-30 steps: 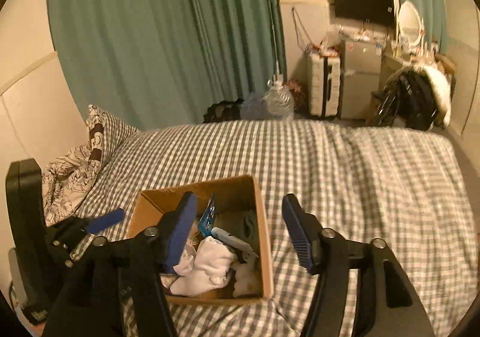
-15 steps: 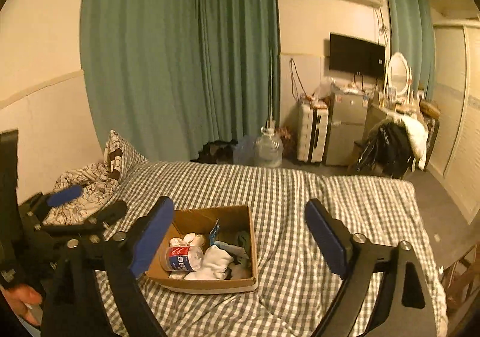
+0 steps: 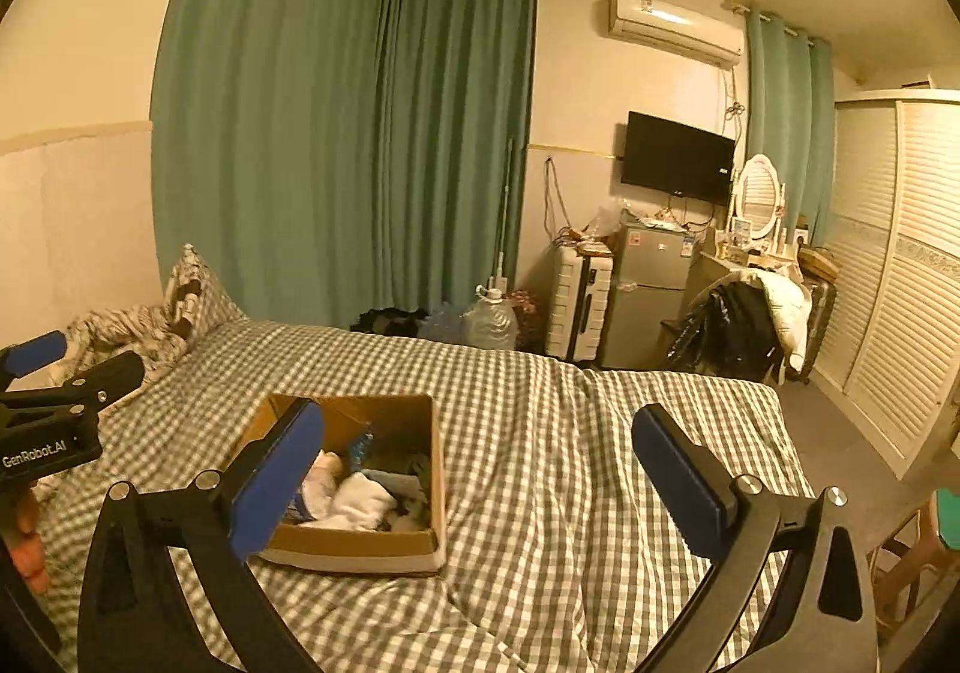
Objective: Organize objects
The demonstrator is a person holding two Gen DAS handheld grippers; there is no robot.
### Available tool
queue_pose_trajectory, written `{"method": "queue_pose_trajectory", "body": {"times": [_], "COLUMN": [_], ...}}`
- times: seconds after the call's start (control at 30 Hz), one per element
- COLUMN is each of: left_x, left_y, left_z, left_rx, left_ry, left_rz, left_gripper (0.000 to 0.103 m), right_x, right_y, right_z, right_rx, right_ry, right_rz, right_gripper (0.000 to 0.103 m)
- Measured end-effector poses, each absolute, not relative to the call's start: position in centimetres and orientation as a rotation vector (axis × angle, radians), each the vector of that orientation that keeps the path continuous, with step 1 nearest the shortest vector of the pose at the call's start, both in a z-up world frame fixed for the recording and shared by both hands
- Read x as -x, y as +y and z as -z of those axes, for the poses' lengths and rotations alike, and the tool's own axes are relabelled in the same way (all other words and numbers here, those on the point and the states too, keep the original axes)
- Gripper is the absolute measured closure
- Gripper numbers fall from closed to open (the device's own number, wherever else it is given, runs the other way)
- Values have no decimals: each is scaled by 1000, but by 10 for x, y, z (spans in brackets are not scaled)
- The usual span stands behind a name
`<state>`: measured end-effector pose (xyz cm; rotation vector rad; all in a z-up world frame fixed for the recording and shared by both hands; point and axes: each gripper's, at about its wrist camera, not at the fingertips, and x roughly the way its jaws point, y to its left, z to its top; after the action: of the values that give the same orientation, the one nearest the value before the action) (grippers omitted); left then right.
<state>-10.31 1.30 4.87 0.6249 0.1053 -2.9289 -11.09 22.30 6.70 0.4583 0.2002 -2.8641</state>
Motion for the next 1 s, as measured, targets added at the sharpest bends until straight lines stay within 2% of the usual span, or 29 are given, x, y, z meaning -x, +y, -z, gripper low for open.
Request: {"method": "queue_pose_trajectory", "body": {"times": [0.23, 0.33, 0.47, 1.0], "left_x": [105, 106, 107, 108], "left_y": [29, 32, 35, 25], "left_z": [23, 37, 38, 39], "left_rx": [-741, -785, -781, -796], "left_ry": [36, 40, 36, 66], "left_rz": [2889, 2887, 2884, 2865], "left_gripper": [0, 0, 0, 0], "right_x": [132, 142, 150, 145], "right_y": [223, 222, 221, 213], "right_z": [-14, 5, 21, 19], "right_rx": [-521, -595, -650, -645], "right_ry": [232, 252, 257, 268], "right_rz": [2822, 2803, 2782, 2767], "right_gripper": [0, 0, 0, 0]}}
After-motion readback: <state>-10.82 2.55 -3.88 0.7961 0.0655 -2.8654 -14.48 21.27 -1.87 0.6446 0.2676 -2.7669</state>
